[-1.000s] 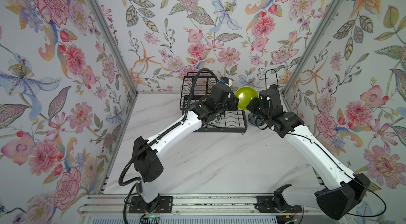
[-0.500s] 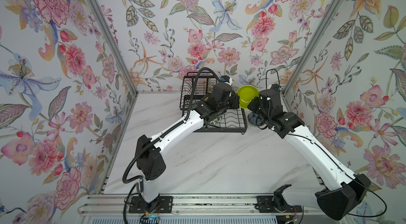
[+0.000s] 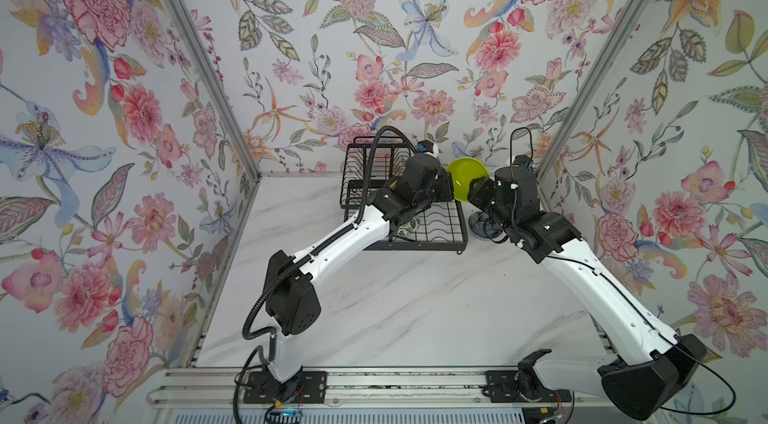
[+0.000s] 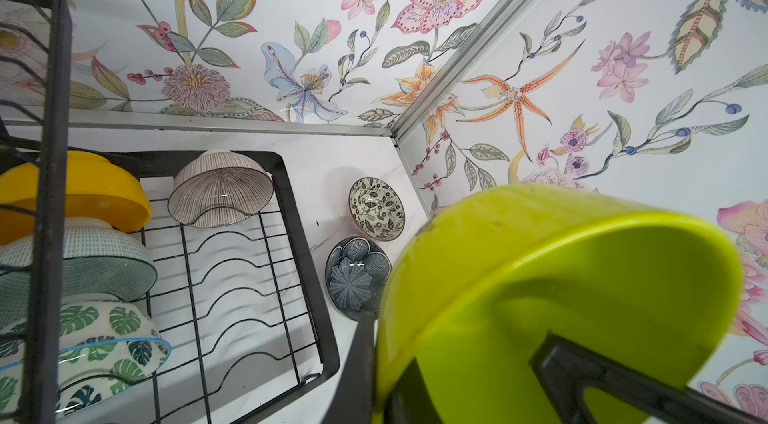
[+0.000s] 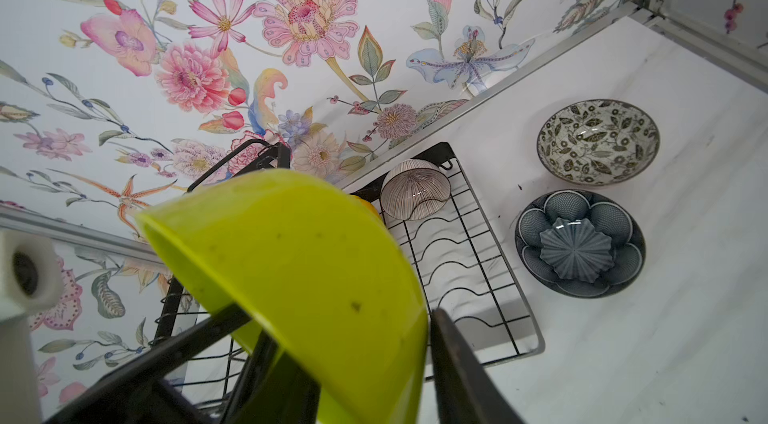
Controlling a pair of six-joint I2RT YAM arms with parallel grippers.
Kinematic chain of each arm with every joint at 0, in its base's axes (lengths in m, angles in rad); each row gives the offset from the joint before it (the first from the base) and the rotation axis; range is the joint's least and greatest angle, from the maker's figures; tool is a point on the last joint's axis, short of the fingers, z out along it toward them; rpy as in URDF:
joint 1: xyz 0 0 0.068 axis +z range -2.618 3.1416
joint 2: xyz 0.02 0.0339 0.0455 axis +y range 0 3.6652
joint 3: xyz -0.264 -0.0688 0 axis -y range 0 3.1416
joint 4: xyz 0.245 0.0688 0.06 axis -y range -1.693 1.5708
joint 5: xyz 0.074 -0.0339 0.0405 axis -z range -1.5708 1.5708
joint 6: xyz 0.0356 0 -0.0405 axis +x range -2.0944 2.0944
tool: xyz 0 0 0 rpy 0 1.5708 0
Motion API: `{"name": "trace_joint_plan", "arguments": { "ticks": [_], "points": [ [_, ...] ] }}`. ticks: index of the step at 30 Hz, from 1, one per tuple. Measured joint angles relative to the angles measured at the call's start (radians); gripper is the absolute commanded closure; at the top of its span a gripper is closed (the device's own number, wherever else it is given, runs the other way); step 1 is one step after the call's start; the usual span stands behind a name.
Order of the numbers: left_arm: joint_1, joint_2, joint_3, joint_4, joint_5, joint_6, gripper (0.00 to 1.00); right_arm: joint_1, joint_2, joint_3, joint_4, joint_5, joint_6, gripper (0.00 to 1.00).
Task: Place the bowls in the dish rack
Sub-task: 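Carry the lime-green bowl over the rack's farther side with the right gripper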
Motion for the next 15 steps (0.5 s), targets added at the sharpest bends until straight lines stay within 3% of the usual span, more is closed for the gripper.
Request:
{"name": "trace_joint_plan", "arguments": {
  "ticks": [5, 7, 15],
  "points": [
    [0.000, 0.029, 0.053, 0.000, -0.034, 0.000, 1.00, -0.032, -0.035, 0.002, -0.001, -0.025, 0.033, 0.19],
    [0.005, 0.039, 0.070, 0.000, -0.057, 0.000, 1.00, -0.045, -0.042, 0.011, -0.004, -0.033, 0.046, 0.01],
    [0.013, 0.055, 0.108, 0.024, -0.182, 0.033, 1.00, -0.117, -0.059, 0.097, -0.026, -0.091, 0.191, 0.01]
  ]
}}
